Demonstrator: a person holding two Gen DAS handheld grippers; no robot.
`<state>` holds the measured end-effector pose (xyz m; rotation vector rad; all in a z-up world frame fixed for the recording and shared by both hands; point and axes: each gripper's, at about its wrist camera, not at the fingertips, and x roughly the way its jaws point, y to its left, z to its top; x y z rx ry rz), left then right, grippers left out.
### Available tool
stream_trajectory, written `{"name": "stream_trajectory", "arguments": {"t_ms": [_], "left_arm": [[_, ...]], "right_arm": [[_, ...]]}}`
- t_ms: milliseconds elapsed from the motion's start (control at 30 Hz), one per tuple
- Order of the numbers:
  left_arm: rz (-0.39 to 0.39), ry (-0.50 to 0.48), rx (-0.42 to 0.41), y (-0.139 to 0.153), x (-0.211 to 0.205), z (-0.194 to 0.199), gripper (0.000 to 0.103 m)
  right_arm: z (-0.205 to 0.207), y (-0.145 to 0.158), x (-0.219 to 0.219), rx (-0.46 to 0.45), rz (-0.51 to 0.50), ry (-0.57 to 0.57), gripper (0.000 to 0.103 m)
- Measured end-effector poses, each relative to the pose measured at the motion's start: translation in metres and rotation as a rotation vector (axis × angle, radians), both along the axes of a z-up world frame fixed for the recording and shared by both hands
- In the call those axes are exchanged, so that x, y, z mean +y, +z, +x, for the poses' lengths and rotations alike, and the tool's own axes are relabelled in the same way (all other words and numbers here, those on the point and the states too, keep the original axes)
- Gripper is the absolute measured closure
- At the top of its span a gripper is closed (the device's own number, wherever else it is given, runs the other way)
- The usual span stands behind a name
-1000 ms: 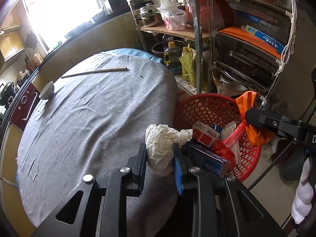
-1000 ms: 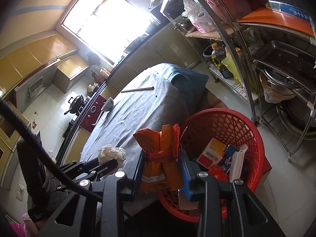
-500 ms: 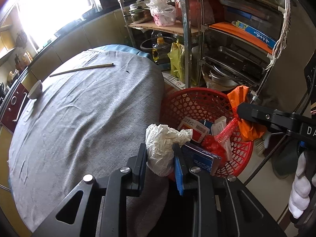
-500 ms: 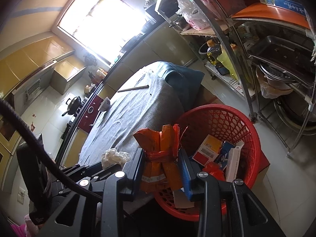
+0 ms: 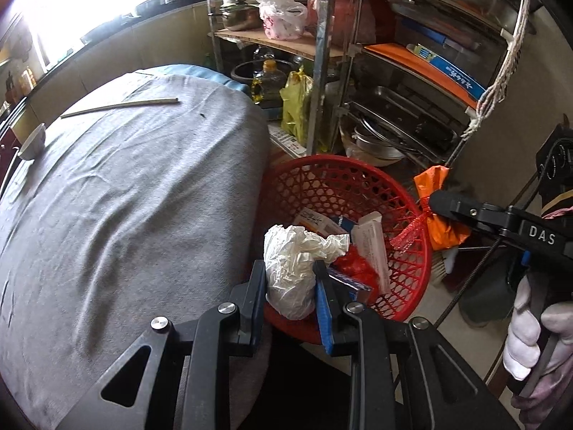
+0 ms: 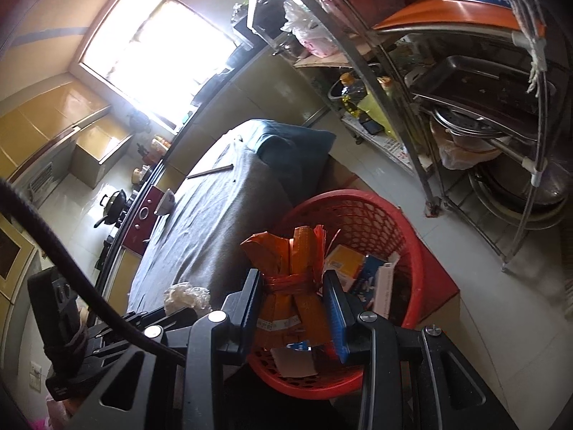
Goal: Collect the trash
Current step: 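Open both tools to drop the wrapper and tissue into the red basket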
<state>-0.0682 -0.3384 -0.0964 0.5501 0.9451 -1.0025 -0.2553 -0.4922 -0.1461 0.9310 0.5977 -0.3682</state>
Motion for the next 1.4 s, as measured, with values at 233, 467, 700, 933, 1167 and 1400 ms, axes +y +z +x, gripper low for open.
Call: {"name": "stream_trajectory", "arguments": {"t_ms": [233, 467, 700, 933, 1167, 1400], "left_arm": [[0.007, -0.041, 0.006, -0.007, -0.020, -0.003, 0.075], [0.017, -0.032, 0.028, -0.016, -0.038, 0.000, 0.075], [-0.017, -0.039, -0.007, -0.007, -0.034, -0.006, 0.058], [-0.045, -0.032, -0.055, 0.005, -0.029, -0.008, 0.044], [-0.065, 0.015, -0.117, 0.018, -0.017, -0.004, 0.032], [-0.097, 0.104, -0.177, 0.037, 0.009, 0.009, 0.027]], "right_arm": [[0.002, -0.003, 0.002, 0.044, -0.032, -0.004, 0.066], [0.006, 0.000, 0.000, 0.056, -0.041, -0.011, 0.065], [0.009, 0.002, -0.001, 0.032, -0.046, -0.014, 0.064], [0.013, 0.007, 0.004, 0.019, -0.056, -0.003, 0.064], [0.017, 0.009, 0.007, 0.020, -0.057, 0.006, 0.064], [0.028, 0.015, 0.016, 0.024, -0.075, 0.035, 0.064]]}}
